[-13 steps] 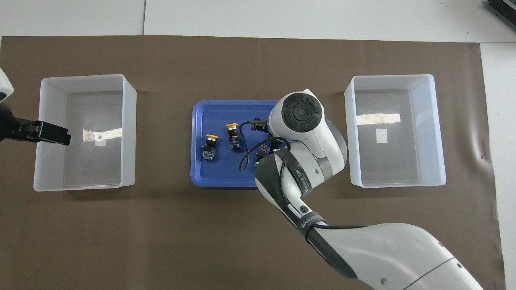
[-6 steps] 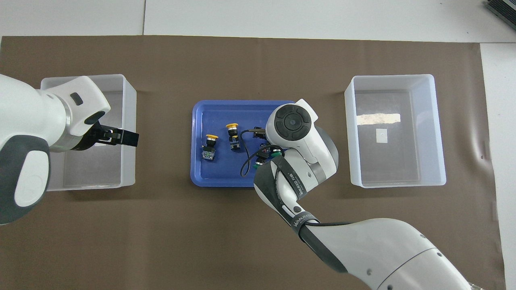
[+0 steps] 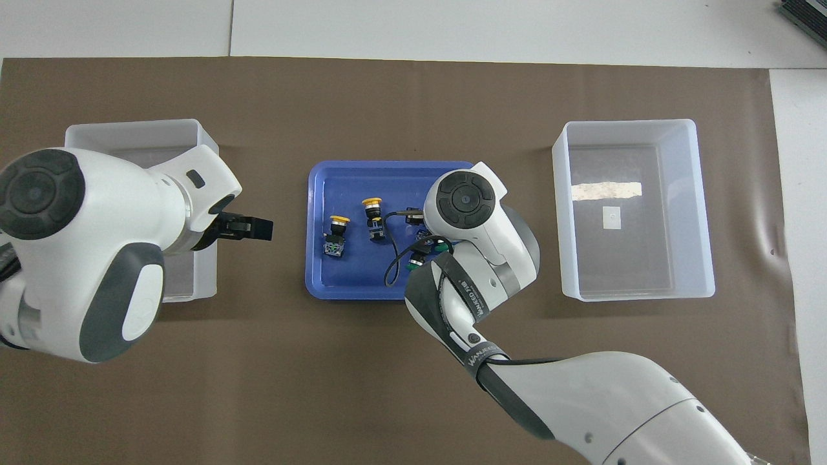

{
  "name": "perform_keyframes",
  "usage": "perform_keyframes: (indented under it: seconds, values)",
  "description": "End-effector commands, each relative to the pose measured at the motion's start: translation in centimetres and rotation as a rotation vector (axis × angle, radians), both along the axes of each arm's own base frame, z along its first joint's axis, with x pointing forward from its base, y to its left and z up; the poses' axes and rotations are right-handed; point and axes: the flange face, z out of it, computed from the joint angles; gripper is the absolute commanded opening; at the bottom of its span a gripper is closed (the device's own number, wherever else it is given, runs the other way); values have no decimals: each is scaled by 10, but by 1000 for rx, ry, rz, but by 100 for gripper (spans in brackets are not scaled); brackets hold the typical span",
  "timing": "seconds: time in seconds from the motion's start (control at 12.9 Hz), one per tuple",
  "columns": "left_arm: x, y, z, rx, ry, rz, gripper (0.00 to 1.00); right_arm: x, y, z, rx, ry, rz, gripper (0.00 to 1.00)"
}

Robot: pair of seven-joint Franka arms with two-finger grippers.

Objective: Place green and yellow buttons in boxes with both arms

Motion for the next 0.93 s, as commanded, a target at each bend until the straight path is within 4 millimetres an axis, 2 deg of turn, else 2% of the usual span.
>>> perform_keyframes:
  seconds: [0.0,0.08,0.23,0.39,0.46,0.62,0.7,0.77,0.85]
  values:
    - [-12,2,-13,-25,-35,18,100,15,-15,20,9,-27,-37,0]
    - [-13,1,-19,-31,-46,17,100,23,-26,34,10,-28,-59,0]
    - [-15,-13,-35,-29,-39,-4,100,25,-38,81,31,-60,-78,0]
    - [-19,-41,-63,-41,-40,7,100,33,-73,129,46,-102,-122,0]
    - [-18,-46,-74,-49,-41,28,100,39,-100,153,52,-132,-132,0]
    - [-20,-60,-87,-53,-44,18,100,51,-158,177,32,-153,-100,0]
    - [-18,-63,-103,-46,-28,24,100,54,-185,182,13,-143,-79,0]
    - [-21,-75,-114,-51,-28,28,100,55,-211,184,-3,-131,-52,0]
    - [-22,-78,-117,-56,-28,46,100,57,-237,178,-19,-110,-36,0]
